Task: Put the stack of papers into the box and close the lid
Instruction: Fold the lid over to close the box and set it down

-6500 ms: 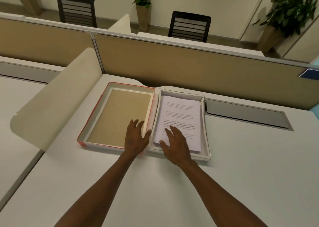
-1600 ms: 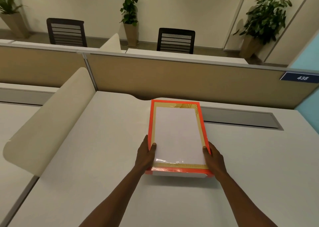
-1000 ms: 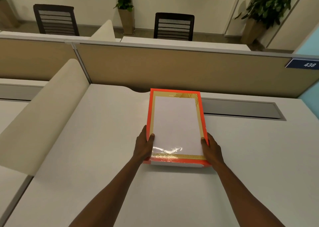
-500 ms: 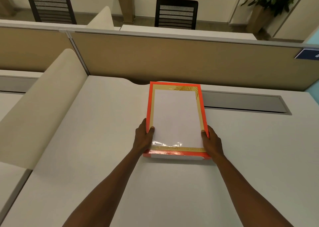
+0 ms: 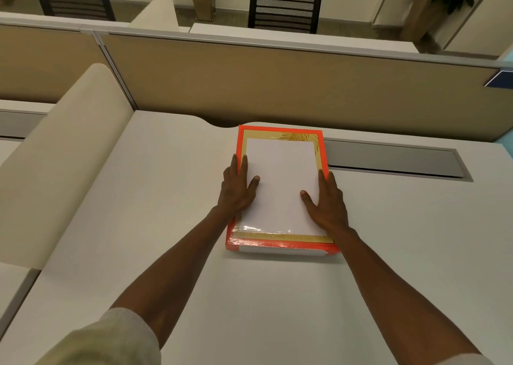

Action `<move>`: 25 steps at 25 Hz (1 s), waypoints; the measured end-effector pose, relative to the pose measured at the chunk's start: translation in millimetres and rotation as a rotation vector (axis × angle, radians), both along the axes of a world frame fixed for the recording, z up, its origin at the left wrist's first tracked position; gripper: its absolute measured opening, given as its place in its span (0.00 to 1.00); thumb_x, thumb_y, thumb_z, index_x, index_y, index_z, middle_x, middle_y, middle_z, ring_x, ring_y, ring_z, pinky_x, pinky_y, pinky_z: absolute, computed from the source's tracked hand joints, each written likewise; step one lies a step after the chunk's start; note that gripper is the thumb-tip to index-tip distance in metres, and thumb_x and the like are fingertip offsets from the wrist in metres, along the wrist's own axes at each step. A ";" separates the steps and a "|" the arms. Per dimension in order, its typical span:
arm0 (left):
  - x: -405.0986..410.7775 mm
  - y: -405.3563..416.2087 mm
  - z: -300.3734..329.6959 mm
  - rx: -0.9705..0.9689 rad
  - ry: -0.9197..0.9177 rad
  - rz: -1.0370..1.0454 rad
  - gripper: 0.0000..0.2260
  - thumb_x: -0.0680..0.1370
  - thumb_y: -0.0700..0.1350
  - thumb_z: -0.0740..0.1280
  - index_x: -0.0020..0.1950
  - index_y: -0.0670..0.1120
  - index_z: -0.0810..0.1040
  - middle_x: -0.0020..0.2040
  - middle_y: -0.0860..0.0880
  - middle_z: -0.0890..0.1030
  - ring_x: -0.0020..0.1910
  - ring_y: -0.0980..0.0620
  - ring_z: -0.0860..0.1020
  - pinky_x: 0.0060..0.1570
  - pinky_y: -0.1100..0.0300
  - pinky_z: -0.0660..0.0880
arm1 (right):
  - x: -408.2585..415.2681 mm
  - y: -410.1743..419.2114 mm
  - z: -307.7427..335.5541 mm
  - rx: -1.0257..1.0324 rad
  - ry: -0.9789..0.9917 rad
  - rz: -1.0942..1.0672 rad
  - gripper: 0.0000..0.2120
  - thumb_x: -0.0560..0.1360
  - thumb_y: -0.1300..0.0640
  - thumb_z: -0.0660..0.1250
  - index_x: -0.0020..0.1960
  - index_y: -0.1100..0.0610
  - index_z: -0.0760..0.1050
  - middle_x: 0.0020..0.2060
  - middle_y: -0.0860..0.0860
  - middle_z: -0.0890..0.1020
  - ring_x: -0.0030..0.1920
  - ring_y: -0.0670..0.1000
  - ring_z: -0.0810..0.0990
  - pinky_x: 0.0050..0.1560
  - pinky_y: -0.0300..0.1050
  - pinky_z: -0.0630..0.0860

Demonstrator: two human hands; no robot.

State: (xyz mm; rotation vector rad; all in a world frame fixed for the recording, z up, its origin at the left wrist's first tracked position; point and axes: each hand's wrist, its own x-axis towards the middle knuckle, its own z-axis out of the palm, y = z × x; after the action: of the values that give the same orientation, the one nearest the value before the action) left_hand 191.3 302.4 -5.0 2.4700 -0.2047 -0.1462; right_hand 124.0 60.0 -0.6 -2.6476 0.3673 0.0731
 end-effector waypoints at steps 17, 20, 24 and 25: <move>30.2 0.1 -22.5 0.013 -0.003 -0.032 0.36 0.80 0.63 0.50 0.82 0.45 0.48 0.83 0.46 0.50 0.81 0.41 0.53 0.78 0.41 0.59 | 26.1 -1.1 -12.5 -0.113 0.090 0.077 0.40 0.77 0.32 0.53 0.80 0.50 0.45 0.81 0.52 0.44 0.77 0.63 0.57 0.69 0.62 0.66; 18.6 2.6 -18.6 -0.079 -0.017 0.053 0.35 0.80 0.63 0.54 0.82 0.48 0.51 0.83 0.47 0.52 0.81 0.43 0.55 0.77 0.42 0.60 | 2.9 -3.5 -9.7 0.009 0.034 0.012 0.41 0.76 0.33 0.57 0.80 0.49 0.45 0.81 0.51 0.43 0.79 0.61 0.53 0.72 0.62 0.62; -39.8 12.3 -34.6 -0.120 0.007 0.122 0.32 0.82 0.58 0.60 0.82 0.48 0.53 0.82 0.46 0.57 0.79 0.44 0.60 0.76 0.44 0.64 | -48.8 -4.2 -20.6 0.068 0.025 -0.061 0.41 0.76 0.35 0.59 0.80 0.51 0.46 0.80 0.52 0.51 0.78 0.59 0.58 0.72 0.59 0.64; -51.7 15.8 -37.6 -0.137 0.000 0.111 0.32 0.82 0.58 0.60 0.82 0.48 0.53 0.81 0.46 0.58 0.79 0.45 0.61 0.76 0.46 0.63 | -54.1 -3.7 -22.6 0.076 0.016 -0.065 0.40 0.77 0.36 0.58 0.80 0.52 0.46 0.80 0.53 0.54 0.77 0.59 0.59 0.72 0.57 0.64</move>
State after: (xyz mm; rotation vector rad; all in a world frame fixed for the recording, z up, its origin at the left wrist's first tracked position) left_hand 139.6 318.2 -42.6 2.3387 -0.0745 -0.0815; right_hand 69.8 56.3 -23.2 -2.5593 0.4469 0.0859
